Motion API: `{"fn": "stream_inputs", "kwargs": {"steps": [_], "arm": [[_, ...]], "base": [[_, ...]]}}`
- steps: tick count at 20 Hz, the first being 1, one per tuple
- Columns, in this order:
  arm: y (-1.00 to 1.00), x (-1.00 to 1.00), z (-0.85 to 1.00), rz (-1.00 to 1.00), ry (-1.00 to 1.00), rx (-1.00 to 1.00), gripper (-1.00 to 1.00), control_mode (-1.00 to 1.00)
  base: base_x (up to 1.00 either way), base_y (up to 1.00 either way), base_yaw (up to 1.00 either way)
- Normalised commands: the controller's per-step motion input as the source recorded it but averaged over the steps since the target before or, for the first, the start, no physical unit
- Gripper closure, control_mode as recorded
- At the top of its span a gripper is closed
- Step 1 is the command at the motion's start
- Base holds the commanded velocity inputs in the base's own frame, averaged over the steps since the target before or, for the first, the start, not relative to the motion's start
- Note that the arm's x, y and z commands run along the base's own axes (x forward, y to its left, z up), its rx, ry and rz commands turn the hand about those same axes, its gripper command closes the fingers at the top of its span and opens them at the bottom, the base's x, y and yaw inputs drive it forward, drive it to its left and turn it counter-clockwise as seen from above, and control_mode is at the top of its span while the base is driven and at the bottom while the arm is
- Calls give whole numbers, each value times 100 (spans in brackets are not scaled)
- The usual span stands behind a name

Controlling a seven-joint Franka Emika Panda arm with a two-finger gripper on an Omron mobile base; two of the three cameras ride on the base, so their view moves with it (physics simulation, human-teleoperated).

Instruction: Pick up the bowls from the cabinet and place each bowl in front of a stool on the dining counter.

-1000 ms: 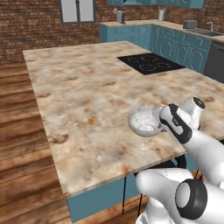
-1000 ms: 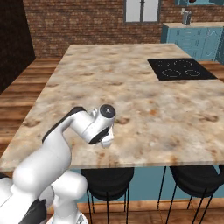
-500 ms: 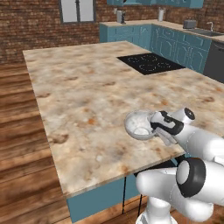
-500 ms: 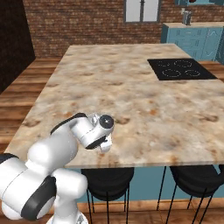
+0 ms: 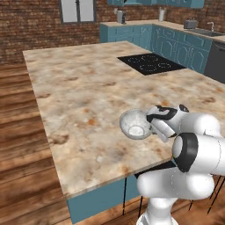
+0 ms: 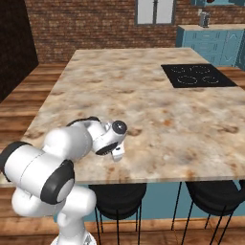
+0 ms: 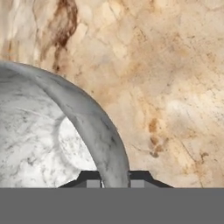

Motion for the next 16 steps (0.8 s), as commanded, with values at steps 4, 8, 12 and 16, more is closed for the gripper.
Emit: {"fn": "stream_inputs", "kwargs": {"steps": [4,8,12,16], "arm": [[0,0,0,0,1,0,-100,-100],[0,0,0,0,0,0,-100,-100],[0,0,32,0,0,0,-100,-100],[0,0,69,0,-2,0,-100,-100]], "base": [[0,0,0],[0,0,0],[0,0,0],[0,0,0]]}}
